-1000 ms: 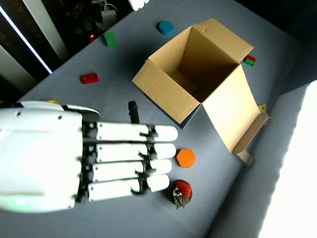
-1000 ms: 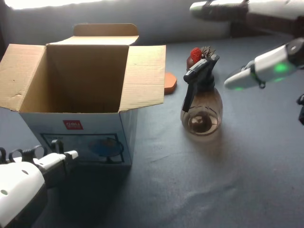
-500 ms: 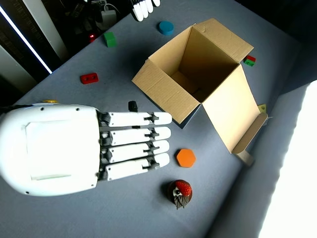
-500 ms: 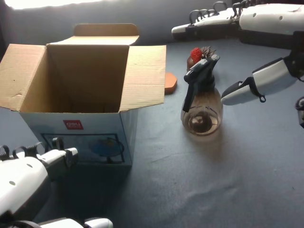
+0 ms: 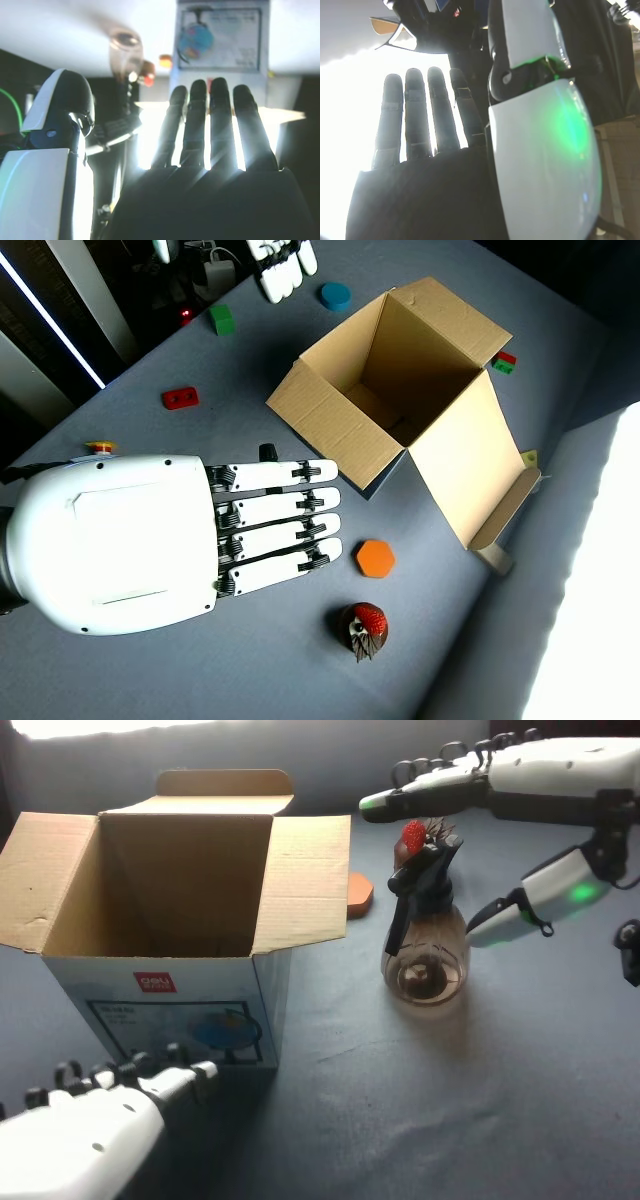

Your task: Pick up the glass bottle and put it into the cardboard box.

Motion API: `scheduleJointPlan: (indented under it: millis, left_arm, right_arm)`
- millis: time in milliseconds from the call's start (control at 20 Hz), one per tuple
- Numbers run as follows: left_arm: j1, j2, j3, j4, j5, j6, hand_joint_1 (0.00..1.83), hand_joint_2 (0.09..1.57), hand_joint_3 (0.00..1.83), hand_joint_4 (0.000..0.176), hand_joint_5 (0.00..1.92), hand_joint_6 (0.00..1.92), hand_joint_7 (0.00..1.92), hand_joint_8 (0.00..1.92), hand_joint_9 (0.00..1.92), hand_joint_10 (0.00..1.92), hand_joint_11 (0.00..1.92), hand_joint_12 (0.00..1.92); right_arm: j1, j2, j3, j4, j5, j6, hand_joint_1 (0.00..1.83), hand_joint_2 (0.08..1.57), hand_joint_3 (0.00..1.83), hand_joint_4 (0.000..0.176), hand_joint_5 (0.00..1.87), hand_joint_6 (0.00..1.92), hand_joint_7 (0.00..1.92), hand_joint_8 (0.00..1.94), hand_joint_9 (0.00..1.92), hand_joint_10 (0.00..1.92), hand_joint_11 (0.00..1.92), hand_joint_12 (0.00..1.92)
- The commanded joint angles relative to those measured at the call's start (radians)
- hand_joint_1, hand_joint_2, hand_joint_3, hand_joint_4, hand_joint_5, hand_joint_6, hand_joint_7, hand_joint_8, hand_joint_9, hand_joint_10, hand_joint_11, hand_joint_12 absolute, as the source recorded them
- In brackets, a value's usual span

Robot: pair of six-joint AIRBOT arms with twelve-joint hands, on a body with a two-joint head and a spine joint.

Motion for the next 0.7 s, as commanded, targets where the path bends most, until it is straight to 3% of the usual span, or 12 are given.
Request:
scheduleJointPlan:
  millis: [0, 200, 400, 650]
  left_arm:
    - [0.007, -0.013, 0.003, 0.112, -0.050, -0.041, 0.49, 1.12, 0.00, 0.000, 0.14, 0.01, 0.15, 0.00, 0.12, 0.00, 0.00, 0.02]
    - [0.122, -0.119, 0.004, 0.245, -0.187, -0.198, 0.49, 1.12, 0.00, 0.000, 0.14, 0.01, 0.15, 0.00, 0.12, 0.00, 0.00, 0.01]
    - [0.198, -0.271, 0.011, 0.345, -0.348, -0.214, 0.49, 1.12, 0.00, 0.000, 0.15, 0.01, 0.15, 0.00, 0.12, 0.00, 0.00, 0.00]
    - [0.334, -0.443, 0.014, 0.468, -0.554, -0.318, 0.49, 1.12, 0.00, 0.000, 0.16, 0.01, 0.15, 0.00, 0.12, 0.00, 0.00, 0.00]
  right_arm:
    - [0.016, -0.002, 0.010, 0.034, 0.018, 0.008, 1.17, 0.93, 0.00, 0.000, 0.17, 0.00, 0.21, 0.00, 0.21, 0.00, 0.00, 0.36]
    - [-0.005, -0.040, 0.036, 0.012, -0.015, -0.007, 1.17, 0.93, 0.00, 0.000, 0.17, 0.00, 0.23, 0.00, 0.22, 0.01, 0.00, 0.42]
    - [-0.023, -0.075, 0.067, 0.012, -0.042, -0.047, 1.16, 0.93, 0.00, 0.000, 0.16, 0.00, 0.24, 0.01, 0.21, 0.00, 0.00, 0.38]
    - [-0.041, -0.109, 0.107, 0.012, -0.064, -0.056, 1.16, 0.93, 0.00, 0.000, 0.17, 0.00, 0.26, 0.00, 0.22, 0.00, 0.00, 0.41]
